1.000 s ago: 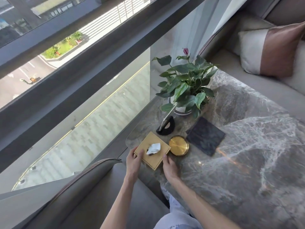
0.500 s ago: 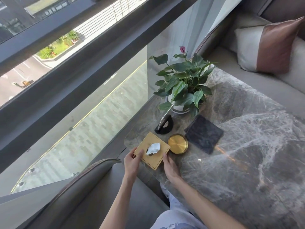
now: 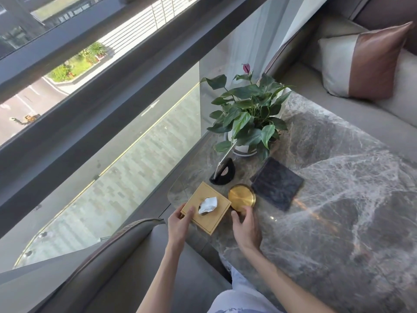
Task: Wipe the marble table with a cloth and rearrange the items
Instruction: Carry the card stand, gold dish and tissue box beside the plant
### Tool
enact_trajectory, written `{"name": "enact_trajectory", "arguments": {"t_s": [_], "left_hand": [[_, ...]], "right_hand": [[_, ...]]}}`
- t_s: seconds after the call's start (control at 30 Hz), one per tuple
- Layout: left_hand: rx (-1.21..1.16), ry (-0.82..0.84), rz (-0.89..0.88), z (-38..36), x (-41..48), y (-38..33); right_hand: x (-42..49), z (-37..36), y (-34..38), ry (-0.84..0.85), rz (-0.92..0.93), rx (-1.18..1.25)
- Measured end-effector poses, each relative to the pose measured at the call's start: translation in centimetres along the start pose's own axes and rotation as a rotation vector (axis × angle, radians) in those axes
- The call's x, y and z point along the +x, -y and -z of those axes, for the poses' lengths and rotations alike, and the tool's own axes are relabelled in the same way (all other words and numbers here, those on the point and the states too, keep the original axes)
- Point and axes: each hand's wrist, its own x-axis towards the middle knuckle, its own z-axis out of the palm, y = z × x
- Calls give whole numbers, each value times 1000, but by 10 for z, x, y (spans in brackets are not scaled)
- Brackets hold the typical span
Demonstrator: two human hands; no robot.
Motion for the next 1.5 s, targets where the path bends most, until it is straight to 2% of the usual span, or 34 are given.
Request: {"name": "enact_trajectory", "arguments": {"t_s": [0.07,0.23,0.7,1.03,1.17,1.2,1.33,1.4,1.5], "left_hand": [[-3,-1,-1,0,0,-1],[-29,14,-12,-1,-2,-1],[33,13,-5,1,5,5],[48,41,-7,1,2,-1],[74,61,-14,4,6,4],[77,64,-17,4,6,5],[86,67,-21,4,6,5],[99,76,-19,3,5,1],[131,85,-4,2,5,-3]], "right_hand": [[19,8,-9,-85,132,-134],[57,8,-16,131,167,-253],[67,10,-22,102,154,-277],[63,13,-16,157,128,-240],[41,14,-6,-37,222,-195],[33,12,-3,-28,217,-151],[5,-13,7,369,-49,279],[3,-29,3,445,-86,369],[11,-46,-7,452,-118,337]]}}
